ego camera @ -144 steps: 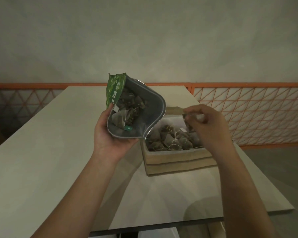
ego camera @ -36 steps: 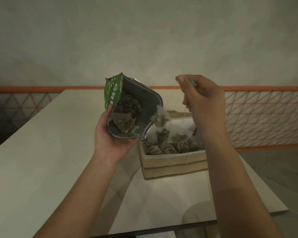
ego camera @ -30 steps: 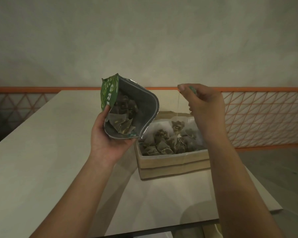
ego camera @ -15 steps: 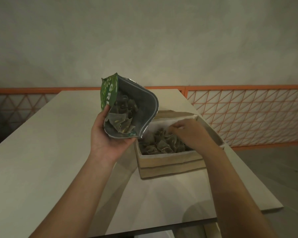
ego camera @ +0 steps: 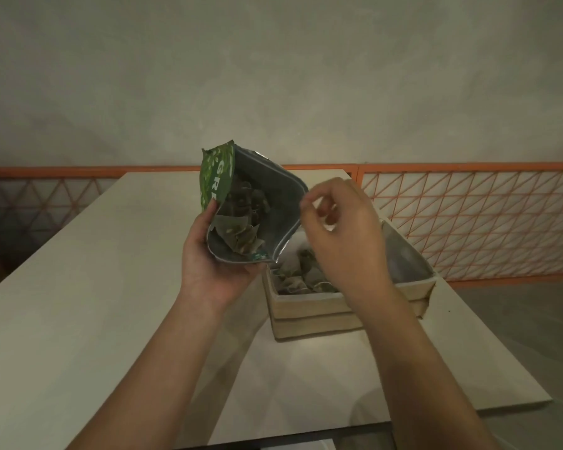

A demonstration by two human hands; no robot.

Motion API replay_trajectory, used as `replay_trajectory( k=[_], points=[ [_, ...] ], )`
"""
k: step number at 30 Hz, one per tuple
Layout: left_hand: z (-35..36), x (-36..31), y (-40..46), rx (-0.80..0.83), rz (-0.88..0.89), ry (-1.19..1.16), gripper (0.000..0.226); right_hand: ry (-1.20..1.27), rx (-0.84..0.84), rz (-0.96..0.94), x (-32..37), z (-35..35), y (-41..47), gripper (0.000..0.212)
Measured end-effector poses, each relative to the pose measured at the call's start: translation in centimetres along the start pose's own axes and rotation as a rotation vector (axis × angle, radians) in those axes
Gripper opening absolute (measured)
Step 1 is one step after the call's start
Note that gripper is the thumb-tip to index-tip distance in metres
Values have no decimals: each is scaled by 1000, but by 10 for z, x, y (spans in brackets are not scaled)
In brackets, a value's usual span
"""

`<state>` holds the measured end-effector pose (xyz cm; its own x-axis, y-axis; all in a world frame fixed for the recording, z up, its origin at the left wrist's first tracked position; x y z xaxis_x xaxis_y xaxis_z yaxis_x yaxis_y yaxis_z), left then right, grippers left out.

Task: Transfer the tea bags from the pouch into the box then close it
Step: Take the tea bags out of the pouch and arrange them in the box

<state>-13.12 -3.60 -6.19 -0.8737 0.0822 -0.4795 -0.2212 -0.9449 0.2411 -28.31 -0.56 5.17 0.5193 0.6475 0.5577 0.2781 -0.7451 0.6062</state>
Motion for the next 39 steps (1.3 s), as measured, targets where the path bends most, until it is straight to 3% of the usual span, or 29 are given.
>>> replay_trajectory(
  k=[3, 6, 12, 19, 24, 30, 39],
  points=[
    [-1, -4, -2, -33, 19, 39, 51, -4, 98, -99, 30, 30, 6, 10],
    [0, -5, -7, -47, 43, 30, 46, -222, 224, -116, 41, 68, 13, 19],
    [0, -5, -9, -49, 34, 51, 51, -538, 528, 94, 19, 118, 14, 49],
    [-6, -9, -8, -55, 43, 76, 51, -318, 578, 46, 11, 118, 11, 12],
    [-10, -11, -8, -93, 69, 75, 49, -64, 456, -50, 19, 103, 10, 17],
    [-6, -9, -8, -112, 63, 105, 50, 376, 145, -51, 17, 50, 15, 12],
    [-5, -5, -4, -59, 29, 44, 49, 757, -192, -45, 1, -16, 7, 13]
  ],
)
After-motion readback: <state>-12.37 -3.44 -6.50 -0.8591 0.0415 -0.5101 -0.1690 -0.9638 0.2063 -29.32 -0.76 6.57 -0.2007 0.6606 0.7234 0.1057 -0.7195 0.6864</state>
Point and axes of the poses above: each hand's wrist, its own y-axis towards the middle knuckle, its own z-axis out of the palm, x = y × z, the point moved 10 cm from there along y, towards the middle knuckle, and after that the axes turned 15 degrees about x, right-handed, at the moved point
